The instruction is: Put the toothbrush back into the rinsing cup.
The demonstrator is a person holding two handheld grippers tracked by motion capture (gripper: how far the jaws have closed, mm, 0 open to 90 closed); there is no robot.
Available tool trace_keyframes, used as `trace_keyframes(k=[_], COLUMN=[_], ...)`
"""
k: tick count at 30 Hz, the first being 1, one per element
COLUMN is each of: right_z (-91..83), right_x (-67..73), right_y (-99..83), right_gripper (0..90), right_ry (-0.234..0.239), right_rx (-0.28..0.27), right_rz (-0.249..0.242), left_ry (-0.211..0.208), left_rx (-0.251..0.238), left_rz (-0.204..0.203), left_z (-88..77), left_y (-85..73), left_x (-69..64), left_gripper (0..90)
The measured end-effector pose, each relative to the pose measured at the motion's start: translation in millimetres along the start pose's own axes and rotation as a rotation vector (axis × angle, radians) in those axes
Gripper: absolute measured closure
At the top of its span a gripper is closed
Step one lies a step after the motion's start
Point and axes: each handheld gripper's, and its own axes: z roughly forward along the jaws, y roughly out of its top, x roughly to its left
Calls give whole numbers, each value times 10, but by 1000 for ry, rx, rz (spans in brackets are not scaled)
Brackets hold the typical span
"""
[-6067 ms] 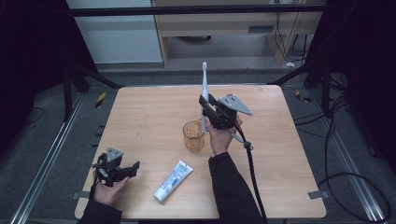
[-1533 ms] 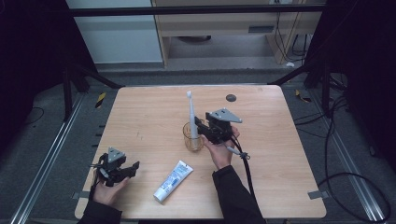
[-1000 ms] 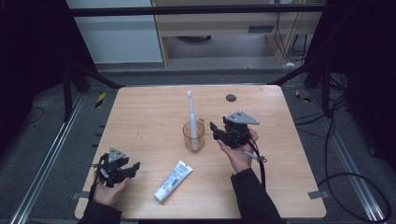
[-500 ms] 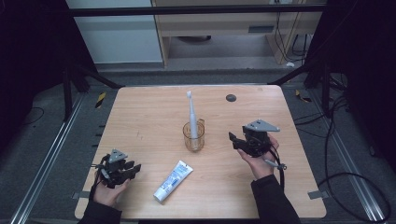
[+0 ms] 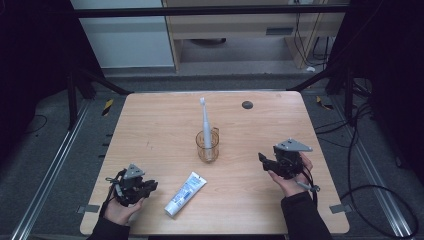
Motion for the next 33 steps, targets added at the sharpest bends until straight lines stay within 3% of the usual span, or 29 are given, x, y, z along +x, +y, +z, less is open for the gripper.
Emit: trace_keyframes(k=[6,18,33], right_z=[-36,-112,-136], right_x=[-43,-171,-212], right_y=[-84,-237,-328], right_gripper=[384,379,355], right_ry=[-12,-52,-53], right_rx=[14,41,54], right_rz=[1,15,23], left_ry=[-21,-45,-57], left_rx=[9,-3,-8], left_rz=[27,84,130], left_z=[1,7,96], left_y=[31,228,456], left_x=[-83,-255,-498], left_gripper=[777,643,520])
